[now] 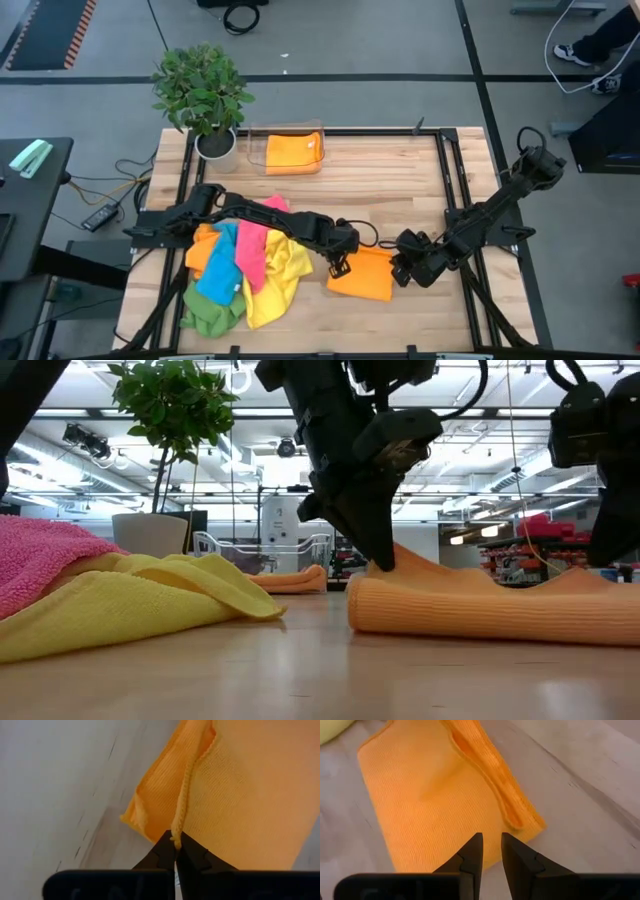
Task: Fold microfiber towels
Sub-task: Fold the right orange microfiber cloth
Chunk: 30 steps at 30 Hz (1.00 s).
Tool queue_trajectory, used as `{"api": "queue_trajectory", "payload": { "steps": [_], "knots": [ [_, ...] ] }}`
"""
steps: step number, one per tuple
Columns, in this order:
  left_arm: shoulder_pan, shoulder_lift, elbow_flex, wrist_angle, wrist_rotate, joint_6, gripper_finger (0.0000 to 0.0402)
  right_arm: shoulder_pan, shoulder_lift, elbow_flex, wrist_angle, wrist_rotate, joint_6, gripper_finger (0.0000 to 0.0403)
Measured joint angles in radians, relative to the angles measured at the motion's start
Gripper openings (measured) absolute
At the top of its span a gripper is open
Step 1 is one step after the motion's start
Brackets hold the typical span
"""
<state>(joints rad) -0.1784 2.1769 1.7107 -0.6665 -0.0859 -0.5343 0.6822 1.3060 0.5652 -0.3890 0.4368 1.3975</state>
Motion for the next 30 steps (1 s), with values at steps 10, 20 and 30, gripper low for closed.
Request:
{"api": "queue_trajectory", "payload": {
  "steps": [10, 20, 30],
  "knots": [
    [0.037, 0.001, 0.000, 0.001, -0.001, 0.022, 0.0009, -0.015, 0.003, 0.000, 0.048, 0.003, -0.026, 0.0041],
    [0.063, 0.001, 0.000, 0.001, -0.010, 0.022, 0.0010, -0.106, 0.061, 0.000, 0.022, -0.035, -0.123, 0.0005],
    [0.076, 0.001, 0.000, 0.011, -0.052, -0.005, 0.0030, -0.155, 0.134, 0.000, -0.052, -0.049, -0.150, 0.0004]
  ]
}}
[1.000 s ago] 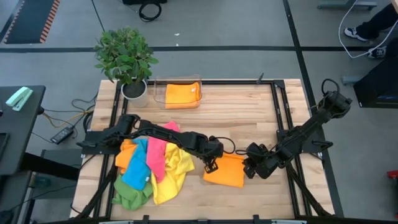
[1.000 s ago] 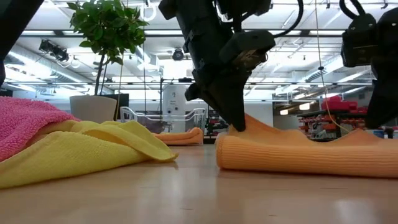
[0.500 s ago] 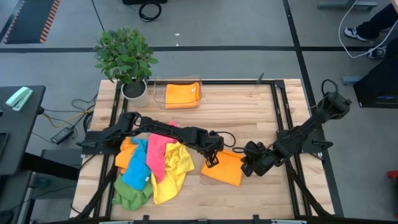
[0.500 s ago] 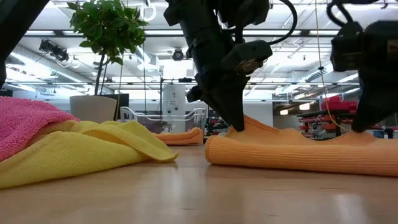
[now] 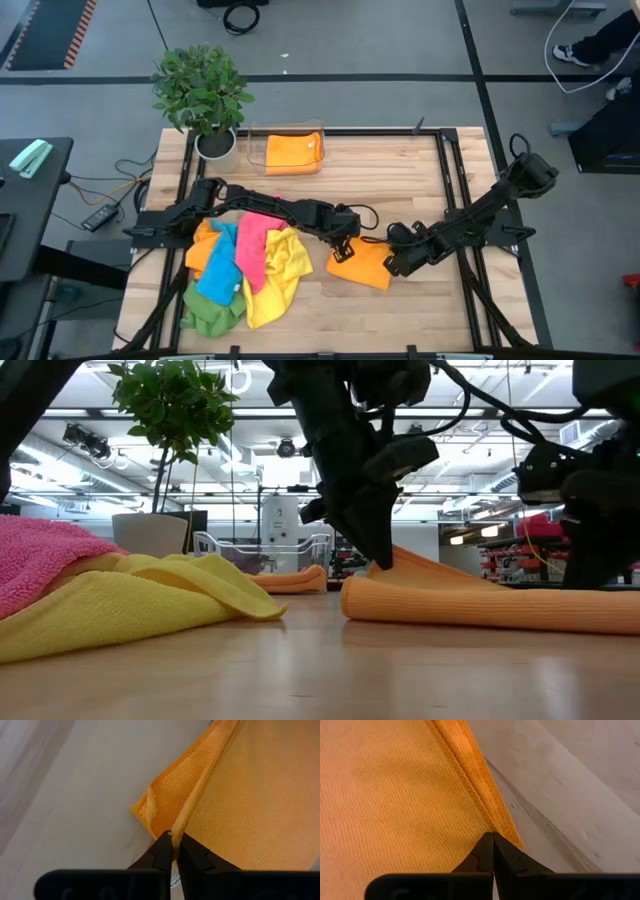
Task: Fold microfiber towels
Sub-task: Fold the right orange microfiber cloth
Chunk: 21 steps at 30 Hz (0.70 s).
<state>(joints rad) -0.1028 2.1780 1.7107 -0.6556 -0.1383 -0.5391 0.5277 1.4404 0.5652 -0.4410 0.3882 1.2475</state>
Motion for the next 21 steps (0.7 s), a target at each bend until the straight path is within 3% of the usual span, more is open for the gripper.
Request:
{"api": "queue_trajectory", "payload": {
  "steps": [9, 16, 21],
  "knots": [
    [0.005, -0.045, 0.000, -0.067, -0.005, 0.000, 0.0044, -0.018, -0.004, 0.000, 0.001, 0.011, -0.023, 0.0003],
    [0.004, -0.080, 0.000, -0.164, -0.096, -0.052, 0.0029, -0.036, -0.004, 0.000, 0.002, 0.002, -0.055, 0.0003],
    [-0.045, -0.076, 0.000, -0.058, -0.105, -0.060, 0.0009, -0.042, -0.086, 0.000, -0.016, 0.009, -0.070, 0.0003]
  ]
}}
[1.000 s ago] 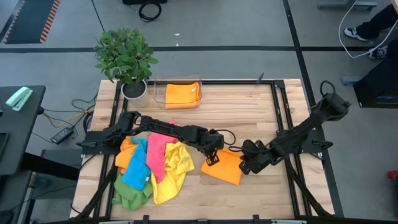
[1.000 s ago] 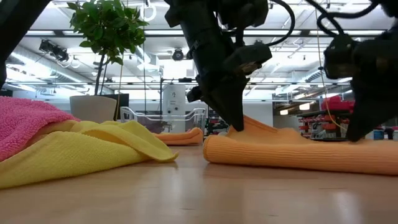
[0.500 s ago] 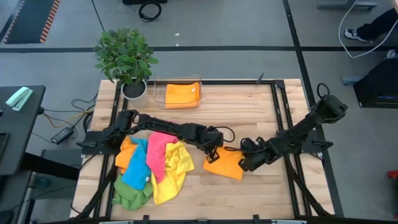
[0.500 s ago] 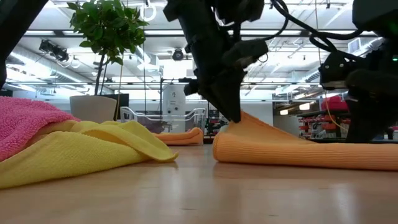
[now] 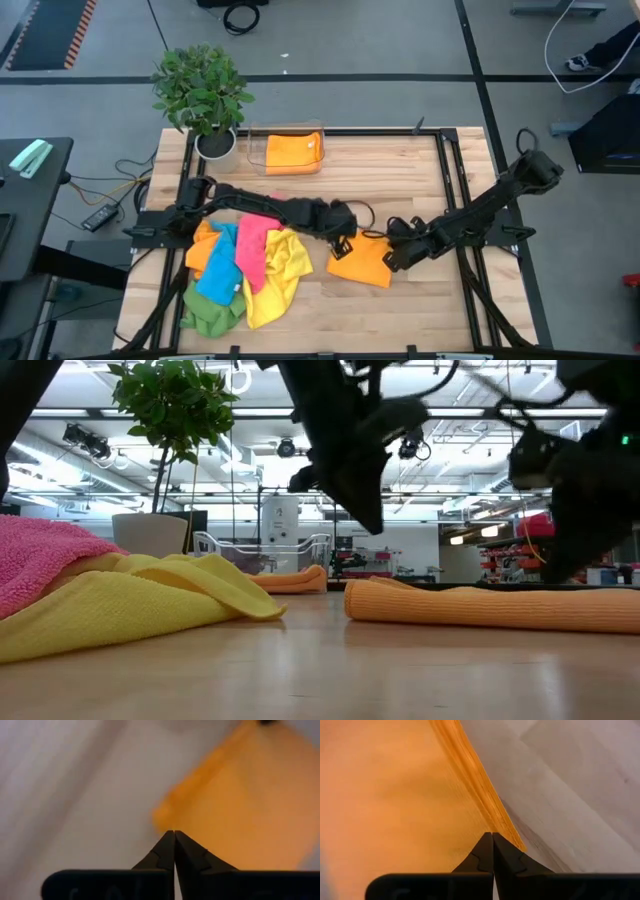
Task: Fold microfiber towels
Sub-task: Fold the right orange microfiber cloth, then stack the folded right orange microfiber cloth on top of the orange microfiber cloth in the transparent bin
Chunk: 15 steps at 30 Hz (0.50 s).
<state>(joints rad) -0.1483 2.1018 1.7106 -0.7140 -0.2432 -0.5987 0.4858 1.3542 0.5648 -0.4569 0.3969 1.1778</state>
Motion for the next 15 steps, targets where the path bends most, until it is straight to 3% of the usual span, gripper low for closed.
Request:
{"api": "queue_trajectory", "payload": {
  "steps": [4, 10, 15],
  "knots": [
    [-0.037, 0.000, -0.001, -0.061, -0.008, -0.023, 0.0008, 0.046, -0.150, 0.001, -0.077, 0.036, 0.038, 0.0004],
    [-0.087, -0.099, -0.017, -0.215, -0.156, -0.097, 0.0007, 0.211, -0.328, -0.016, -0.169, 0.126, 0.212, 0.0004],
    [-0.174, -0.243, -0.239, -0.130, -0.176, -0.188, 0.0010, 0.350, -0.341, -0.038, -0.128, 0.205, 0.380, 0.0005]
  ]
}}
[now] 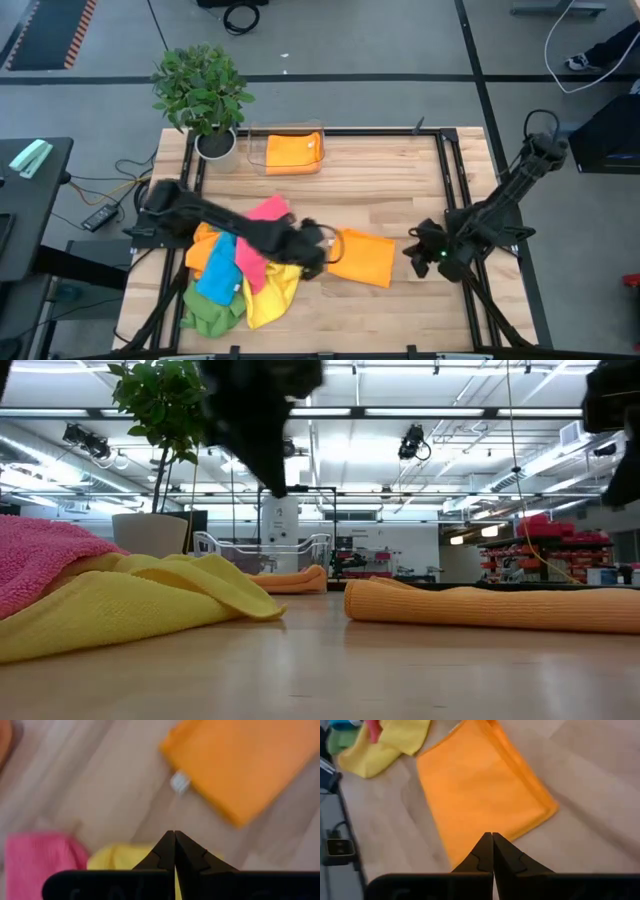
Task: Fold microfiber towels
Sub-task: Stack the folded right orange microfiber cloth on top of the orange microfiber cloth in the transparent bin
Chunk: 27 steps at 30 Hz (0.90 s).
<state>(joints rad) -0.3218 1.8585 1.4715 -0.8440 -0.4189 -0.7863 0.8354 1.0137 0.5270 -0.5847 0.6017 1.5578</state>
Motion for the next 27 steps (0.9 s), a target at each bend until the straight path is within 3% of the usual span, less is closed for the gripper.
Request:
{"api": "queue_trajectory", "payload": {
  "steps": [4, 7, 10, 13, 18, 21, 27],
  "knots": [
    [-0.065, -0.144, -0.260, 0.285, 0.023, -0.072, 0.0006, 0.048, 0.022, -0.002, 0.021, 0.026, 0.115, 0.0005],
    [-0.109, -0.225, -0.422, 0.611, 0.064, -0.094, 0.0010, 0.056, 0.035, -0.002, 0.030, 0.029, 0.146, 0.0005],
    [-0.133, -0.241, -0.532, 0.888, 0.060, -0.099, 0.0029, 0.053, 0.043, -0.002, 0.033, 0.030, 0.156, 0.0005],
    [-0.128, -0.230, -0.590, 1.038, -0.001, -0.177, 0.0050, 0.044, 0.049, -0.002, 0.039, 0.026, 0.173, 0.0005],
    [-0.093, -0.210, -0.616, 1.038, -0.036, -0.361, 0.0100, 0.037, 0.056, -0.001, 0.049, -0.019, 0.331, 0.0008],
    [-0.033, -0.202, -0.617, 1.034, -0.025, -0.456, 0.0142, 0.038, 0.071, -0.001, 0.049, -0.035, 0.386, 0.0034],
    [0.137, -0.143, -0.617, 1.087, 0.204, -0.409, 0.0219, 0.038, 0.084, -0.095, 0.135, -0.038, 0.491, 0.0138]
  ]
}}
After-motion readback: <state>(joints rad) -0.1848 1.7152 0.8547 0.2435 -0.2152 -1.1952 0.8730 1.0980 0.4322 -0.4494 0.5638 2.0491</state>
